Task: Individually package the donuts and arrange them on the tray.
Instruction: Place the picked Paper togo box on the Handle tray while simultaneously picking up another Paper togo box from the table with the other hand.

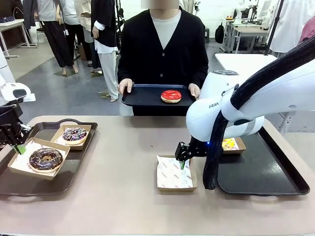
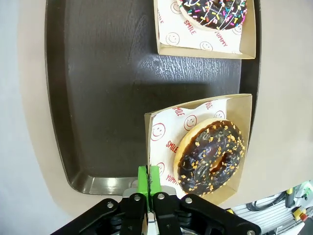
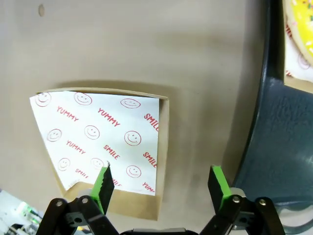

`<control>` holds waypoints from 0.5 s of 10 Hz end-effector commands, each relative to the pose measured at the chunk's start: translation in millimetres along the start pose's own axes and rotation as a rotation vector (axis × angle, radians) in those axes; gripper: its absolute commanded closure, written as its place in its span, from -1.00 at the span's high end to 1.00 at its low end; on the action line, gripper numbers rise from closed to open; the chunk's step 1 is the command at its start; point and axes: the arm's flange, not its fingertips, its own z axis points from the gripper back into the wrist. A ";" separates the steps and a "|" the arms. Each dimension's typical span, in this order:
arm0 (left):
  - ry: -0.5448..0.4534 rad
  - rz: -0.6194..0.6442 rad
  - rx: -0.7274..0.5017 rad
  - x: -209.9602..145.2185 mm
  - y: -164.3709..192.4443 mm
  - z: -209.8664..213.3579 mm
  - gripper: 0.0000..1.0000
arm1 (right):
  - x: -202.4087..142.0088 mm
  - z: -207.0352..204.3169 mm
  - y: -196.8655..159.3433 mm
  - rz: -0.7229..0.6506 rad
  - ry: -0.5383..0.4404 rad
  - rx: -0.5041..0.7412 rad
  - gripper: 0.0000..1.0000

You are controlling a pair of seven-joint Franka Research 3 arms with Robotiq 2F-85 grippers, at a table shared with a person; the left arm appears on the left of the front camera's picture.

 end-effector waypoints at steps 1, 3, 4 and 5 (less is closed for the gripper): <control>-0.008 0.000 0.000 -0.6 0.2 2.9 -0.98 | 0.5 -0.1 -1.0 0.014 -0.001 -0.001 1.00; -0.008 0.000 0.000 -0.6 0.2 2.9 -0.98 | 0.5 -0.1 -1.0 0.014 -0.001 -0.001 1.00; -0.008 0.000 0.000 -0.6 0.2 2.9 -0.98 | 0.2 0.2 -0.3 0.002 0.000 0.000 1.00; -0.001 0.000 0.000 0.0 0.0 0.5 -0.98 | 0.5 -3.2 0.0 0.006 -0.011 -0.024 1.00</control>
